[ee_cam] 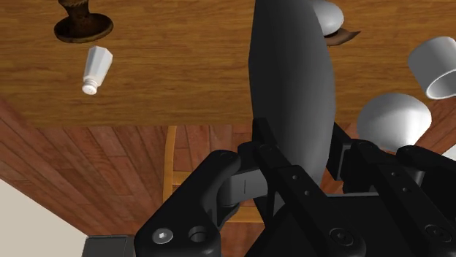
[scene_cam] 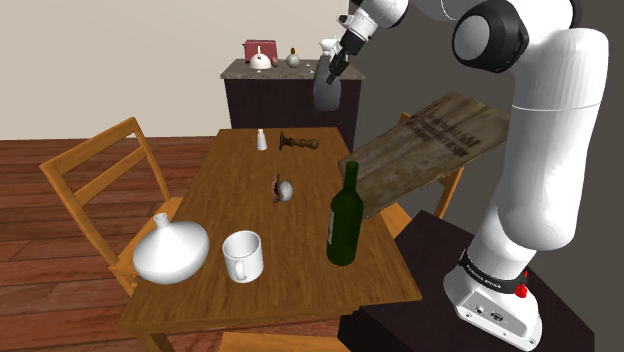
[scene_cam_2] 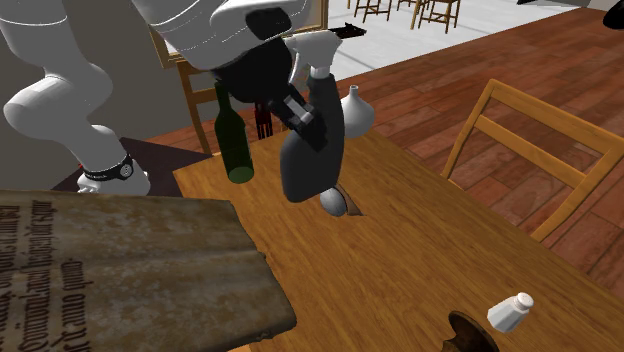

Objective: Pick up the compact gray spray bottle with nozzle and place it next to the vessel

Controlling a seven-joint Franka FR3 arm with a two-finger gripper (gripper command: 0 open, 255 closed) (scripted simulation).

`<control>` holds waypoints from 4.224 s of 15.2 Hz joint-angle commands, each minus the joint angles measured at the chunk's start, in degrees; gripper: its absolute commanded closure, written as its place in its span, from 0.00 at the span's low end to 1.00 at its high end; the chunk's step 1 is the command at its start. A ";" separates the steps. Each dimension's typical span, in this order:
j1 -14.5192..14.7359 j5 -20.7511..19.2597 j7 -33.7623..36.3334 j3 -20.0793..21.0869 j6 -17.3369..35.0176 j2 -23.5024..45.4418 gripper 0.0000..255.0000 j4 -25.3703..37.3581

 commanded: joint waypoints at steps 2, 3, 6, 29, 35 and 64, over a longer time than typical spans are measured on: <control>3.66 -2.28 3.06 0.86 3.19 -3.33 1.00 -3.85; 4.98 -3.15 4.26 1.29 4.50 -4.57 1.00 -5.37; 8.52 -5.61 8.06 2.83 8.19 -7.88 1.00 -9.36; 25.92 -17.71 39.32 17.98 25.95 -12.28 1.00 -16.65; 28.89 -19.57 45.35 20.41 28.06 -9.29 1.00 -14.14; 28.33 -9.26 34.22 22.66 46.88 -3.51 1.00 -28.59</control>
